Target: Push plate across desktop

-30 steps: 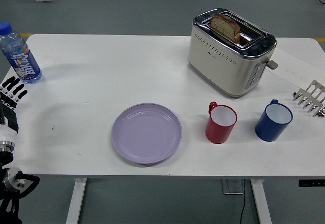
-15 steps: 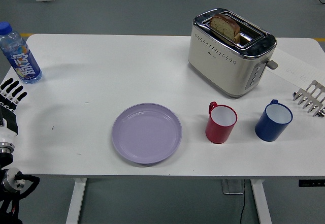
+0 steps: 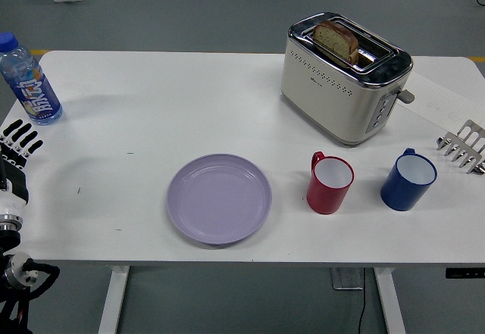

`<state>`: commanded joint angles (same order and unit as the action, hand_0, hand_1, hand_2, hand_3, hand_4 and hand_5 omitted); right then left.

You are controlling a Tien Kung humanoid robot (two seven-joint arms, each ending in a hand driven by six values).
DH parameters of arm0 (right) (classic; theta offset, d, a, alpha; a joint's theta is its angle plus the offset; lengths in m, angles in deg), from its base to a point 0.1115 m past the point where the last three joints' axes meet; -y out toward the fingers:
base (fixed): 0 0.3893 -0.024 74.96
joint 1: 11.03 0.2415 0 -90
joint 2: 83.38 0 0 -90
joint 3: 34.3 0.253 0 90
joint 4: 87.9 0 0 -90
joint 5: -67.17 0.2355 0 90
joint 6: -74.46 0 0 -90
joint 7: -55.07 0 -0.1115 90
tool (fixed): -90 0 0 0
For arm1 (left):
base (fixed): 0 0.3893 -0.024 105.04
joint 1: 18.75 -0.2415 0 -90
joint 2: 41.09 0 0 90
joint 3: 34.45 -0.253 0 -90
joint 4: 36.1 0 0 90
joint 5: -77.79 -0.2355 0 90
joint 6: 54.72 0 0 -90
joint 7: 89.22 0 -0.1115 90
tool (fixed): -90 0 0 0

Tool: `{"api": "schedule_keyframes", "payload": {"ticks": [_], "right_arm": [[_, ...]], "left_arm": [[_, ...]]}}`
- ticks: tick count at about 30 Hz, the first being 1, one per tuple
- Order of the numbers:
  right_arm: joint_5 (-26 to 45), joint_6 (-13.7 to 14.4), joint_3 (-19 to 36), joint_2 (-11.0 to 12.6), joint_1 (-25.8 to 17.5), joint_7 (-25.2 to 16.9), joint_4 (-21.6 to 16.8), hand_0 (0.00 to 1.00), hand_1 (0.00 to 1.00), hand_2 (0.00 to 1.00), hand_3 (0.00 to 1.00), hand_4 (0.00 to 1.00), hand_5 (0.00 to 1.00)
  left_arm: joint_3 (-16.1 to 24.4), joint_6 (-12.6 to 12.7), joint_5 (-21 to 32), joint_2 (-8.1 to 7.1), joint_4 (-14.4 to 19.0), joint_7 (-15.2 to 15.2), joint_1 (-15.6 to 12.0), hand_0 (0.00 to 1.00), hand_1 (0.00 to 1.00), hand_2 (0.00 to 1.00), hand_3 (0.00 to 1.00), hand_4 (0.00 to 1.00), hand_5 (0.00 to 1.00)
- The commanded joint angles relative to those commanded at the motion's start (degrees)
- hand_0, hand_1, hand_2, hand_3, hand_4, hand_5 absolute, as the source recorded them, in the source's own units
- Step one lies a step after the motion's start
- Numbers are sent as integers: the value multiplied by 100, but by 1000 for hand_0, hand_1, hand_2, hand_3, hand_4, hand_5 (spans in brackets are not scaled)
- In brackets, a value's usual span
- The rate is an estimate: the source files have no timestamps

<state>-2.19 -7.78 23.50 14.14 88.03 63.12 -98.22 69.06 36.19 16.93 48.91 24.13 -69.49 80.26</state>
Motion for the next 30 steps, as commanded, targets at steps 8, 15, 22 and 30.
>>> {"api": "schedule_keyframes", "payload": {"ticks": [8,15,22,30], "right_arm": [[28,0,-22,-3,-11,-7,0,661,623,691,629,239,133],[70,1,-52,-8,-12,-24,0,659,622,690,629,239,132],[18,-8,-33,-7,18,-15,0,659,623,690,629,239,132],[0,1,-11,-1,67,-16,0,659,623,690,629,239,133]], "left_arm": [[19,9,-10,0,2,0,-14,624,680,681,625,609,951],[73,6,-20,0,14,-2,-11,623,680,680,625,609,954],[180,-10,-76,0,42,-17,-35,625,680,680,626,610,956],[250,-23,-121,0,48,-17,0,627,681,680,629,608,956]]}}
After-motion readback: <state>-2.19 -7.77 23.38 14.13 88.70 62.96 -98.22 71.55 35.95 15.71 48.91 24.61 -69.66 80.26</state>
